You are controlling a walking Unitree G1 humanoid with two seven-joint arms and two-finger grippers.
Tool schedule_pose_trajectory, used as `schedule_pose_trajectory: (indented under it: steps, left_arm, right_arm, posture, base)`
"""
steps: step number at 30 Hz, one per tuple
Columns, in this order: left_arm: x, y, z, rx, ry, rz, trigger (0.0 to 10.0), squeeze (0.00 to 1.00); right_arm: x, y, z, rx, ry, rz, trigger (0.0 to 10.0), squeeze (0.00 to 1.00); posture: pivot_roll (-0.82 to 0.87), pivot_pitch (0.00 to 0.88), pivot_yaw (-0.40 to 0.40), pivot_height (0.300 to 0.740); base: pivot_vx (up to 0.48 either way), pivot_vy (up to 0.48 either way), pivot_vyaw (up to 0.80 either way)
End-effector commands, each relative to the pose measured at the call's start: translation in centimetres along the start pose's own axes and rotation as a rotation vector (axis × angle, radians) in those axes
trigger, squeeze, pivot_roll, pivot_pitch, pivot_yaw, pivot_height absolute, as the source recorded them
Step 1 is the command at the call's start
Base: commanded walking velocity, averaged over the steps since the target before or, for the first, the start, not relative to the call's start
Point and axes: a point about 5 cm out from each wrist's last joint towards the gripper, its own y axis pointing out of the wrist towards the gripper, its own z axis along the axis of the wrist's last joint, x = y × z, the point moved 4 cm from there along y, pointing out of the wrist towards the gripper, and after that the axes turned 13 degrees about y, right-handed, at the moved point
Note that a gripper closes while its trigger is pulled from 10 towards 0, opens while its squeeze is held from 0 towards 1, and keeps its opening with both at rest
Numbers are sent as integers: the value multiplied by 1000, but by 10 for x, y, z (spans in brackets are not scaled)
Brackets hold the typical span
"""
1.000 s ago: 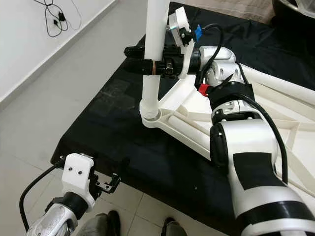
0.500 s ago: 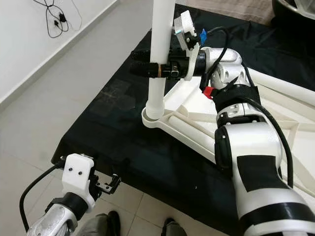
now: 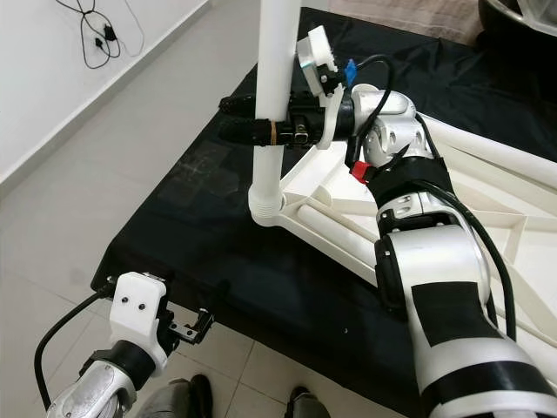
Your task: Building children table
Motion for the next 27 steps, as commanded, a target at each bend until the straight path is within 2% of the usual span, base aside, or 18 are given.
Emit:
schedule_pose_trajectory:
  steps: [1, 8, 17, 27]
  left_arm:
    - [3, -1, -8, -34, -4, -17, 10000, 0]
    - [3, -2, -8, -33, -2, -17, 10000, 0]
    - [4, -2, -7, -33, -1, -21, 10000, 0]
    - [5, -2, -6, -31, -2, -21, 10000, 0]
  right_arm:
    - [-2, 3, -13, -22, 25, 32, 10000, 0]
    - [1, -1, -15, -47, 9, 4, 10000, 0]
    - [7, -5, -4, -22, -9, -54, 10000, 0]
    - [9, 1, -2, -3, -9, -70, 10000, 0]
  posture:
    - [121, 246, -12, 740]
    - [122, 246, -13, 740]
    - [116, 255, -20, 740]
    - [116, 260, -26, 740]
  base:
    - [0, 0, 0]
    - [0, 0, 0]
    - [0, 0, 0]
    - [0, 0, 0]
